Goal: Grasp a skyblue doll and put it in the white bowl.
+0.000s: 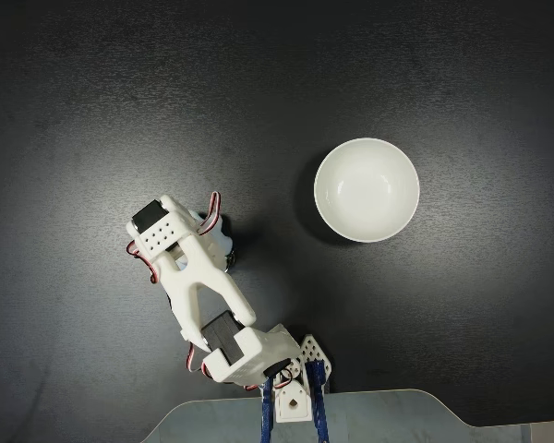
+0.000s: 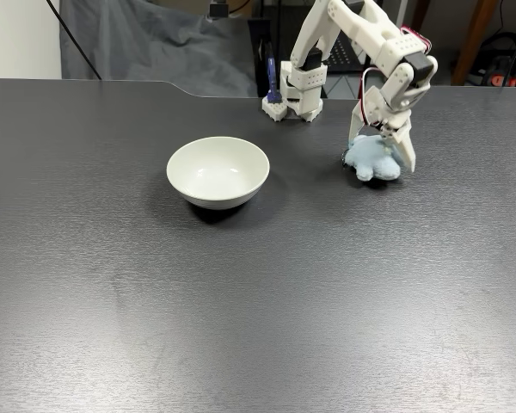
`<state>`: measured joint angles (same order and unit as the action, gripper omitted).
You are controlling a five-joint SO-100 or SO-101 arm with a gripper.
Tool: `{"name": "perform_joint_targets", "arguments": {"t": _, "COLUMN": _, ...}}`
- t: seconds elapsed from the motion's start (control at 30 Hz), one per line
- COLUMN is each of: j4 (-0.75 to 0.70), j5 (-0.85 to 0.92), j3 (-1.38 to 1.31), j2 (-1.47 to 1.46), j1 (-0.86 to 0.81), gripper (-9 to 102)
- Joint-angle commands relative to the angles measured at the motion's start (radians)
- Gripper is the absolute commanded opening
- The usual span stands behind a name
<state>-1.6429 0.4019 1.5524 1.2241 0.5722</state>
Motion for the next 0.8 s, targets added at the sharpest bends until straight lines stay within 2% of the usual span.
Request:
{"name": "perform_joint_targets", "arguments": {"t": 0.0, "j4": 0.0, "j5": -0.005, "j3": -0.067, "j2": 0.017, "j1": -0.009, "gripper": 64}}
{"name": "perform_joint_targets", "arguments": {"t": 0.33, "j4": 0.0, "j5": -0.008, "j3": -0.067, "j2": 0.031, "j1": -0.029, "gripper": 61}}
{"name": "perform_joint_targets", "arguments": {"t": 0.4, "j4": 0.0, "j5": -0.008, "j3": -0.067, "j2": 0.031, "j1": -0.046, "gripper": 53}}
{"name": "perform_joint_targets", "arguments": {"t": 0.47, "j4": 0.0, "j5": -0.008, "j3": -0.067, "j2": 0.031, "j1": -0.058, "gripper": 40}}
{"name": "perform_joint_targets", "arguments": {"t": 0.63, "j4": 0.0, "j5": -0.008, "j3": -0.067, "j2": 0.031, "j1": -0.086, "gripper": -1}}
{"name": "perform_joint_targets", "arguments": {"t": 0.67, "j4": 0.0, "j5": -0.008, "j3": -0.067, "j2": 0.031, "j1": -0.087, "gripper": -3}}
{"name": "perform_joint_targets", "arguments": {"t": 0.77, "j4": -0.003, "j5": -0.006, "j3": -0.06, "j2": 0.031, "j1": -0.081, "gripper": 3}}
